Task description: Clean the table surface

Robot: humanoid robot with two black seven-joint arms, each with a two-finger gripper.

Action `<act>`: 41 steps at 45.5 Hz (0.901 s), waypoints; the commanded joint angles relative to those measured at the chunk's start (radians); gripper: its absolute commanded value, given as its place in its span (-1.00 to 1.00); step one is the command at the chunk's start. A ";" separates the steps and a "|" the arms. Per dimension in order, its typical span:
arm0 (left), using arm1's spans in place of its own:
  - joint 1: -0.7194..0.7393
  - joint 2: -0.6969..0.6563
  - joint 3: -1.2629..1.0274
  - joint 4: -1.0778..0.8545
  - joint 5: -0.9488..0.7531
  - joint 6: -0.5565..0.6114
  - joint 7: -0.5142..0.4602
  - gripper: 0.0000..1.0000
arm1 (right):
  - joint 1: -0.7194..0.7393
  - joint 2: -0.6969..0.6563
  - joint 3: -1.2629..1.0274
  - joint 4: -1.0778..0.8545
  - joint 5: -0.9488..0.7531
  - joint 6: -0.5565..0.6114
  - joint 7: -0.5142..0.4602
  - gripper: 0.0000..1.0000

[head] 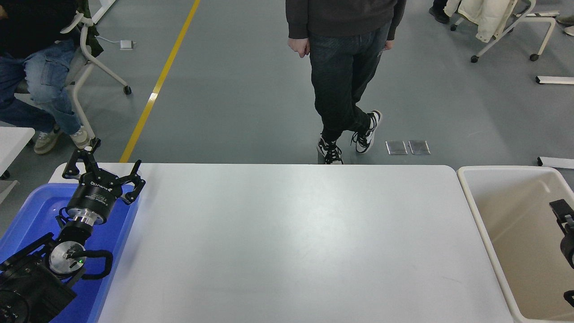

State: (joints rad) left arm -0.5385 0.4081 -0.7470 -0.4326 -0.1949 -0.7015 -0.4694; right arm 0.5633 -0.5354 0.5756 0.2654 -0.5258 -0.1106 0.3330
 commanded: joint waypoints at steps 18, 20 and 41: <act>0.000 0.000 0.000 0.000 0.000 0.000 0.000 1.00 | -0.189 0.061 0.701 0.537 0.003 0.135 -0.008 1.00; 0.000 0.000 0.000 0.000 0.000 0.000 0.000 1.00 | -0.195 0.103 0.736 0.560 0.003 0.167 -0.017 1.00; 0.000 0.000 0.000 0.000 0.000 -0.001 0.000 1.00 | -0.186 0.279 0.787 0.615 -0.016 0.264 -0.031 1.00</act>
State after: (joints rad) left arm -0.5384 0.4079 -0.7470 -0.4326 -0.1948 -0.7016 -0.4694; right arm 0.3692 -0.3454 1.3232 0.8610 -0.5282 0.1196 0.2995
